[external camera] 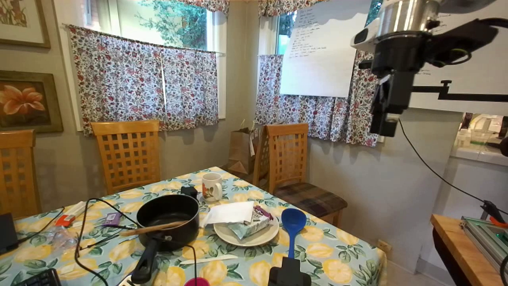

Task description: Put the black pot on the ceramic plate on the right

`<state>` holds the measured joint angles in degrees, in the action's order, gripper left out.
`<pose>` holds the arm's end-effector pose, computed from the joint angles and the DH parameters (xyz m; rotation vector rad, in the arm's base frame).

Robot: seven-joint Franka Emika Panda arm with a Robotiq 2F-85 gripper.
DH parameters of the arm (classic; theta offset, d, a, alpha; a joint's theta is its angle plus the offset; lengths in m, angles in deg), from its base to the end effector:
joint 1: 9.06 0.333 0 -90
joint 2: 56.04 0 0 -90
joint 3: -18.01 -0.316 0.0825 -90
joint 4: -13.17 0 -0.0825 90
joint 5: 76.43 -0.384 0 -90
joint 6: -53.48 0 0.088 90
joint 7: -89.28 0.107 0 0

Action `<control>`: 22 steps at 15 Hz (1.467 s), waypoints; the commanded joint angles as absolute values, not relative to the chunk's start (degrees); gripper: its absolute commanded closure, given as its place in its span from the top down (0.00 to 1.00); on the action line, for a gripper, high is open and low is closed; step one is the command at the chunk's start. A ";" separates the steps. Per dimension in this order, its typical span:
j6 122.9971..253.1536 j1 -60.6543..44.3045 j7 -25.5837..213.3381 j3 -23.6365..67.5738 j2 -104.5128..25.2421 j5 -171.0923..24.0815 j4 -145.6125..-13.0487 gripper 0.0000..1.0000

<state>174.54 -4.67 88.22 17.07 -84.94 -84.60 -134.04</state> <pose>0.3877 0.0428 0.4377 -3.0227 -0.0589 -0.0664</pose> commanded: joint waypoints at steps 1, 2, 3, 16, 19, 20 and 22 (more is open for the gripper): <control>180.38 -6.24 93.41 17.33 -73.33 -87.10 -123.76 1.00; 183.09 -6.29 95.29 17.21 -70.41 -88.28 -121.29 1.00; 185.90 -6.43 97.60 16.84 -68.14 -88.78 -119.52 1.00; 193.47 -6.41 108.21 15.94 -59.91 -87.90 -111.84 1.00; 195.98 -6.39 110.21 15.85 -59.95 -88.97 -112.82 1.00; 197.17 -6.40 110.98 15.95 -59.33 -90.32 -112.45 1.00; 198.69 -6.74 110.90 16.47 -56.69 -91.55 -109.50 1.00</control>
<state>196.08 -6.04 110.26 16.35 -59.66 -88.88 -112.20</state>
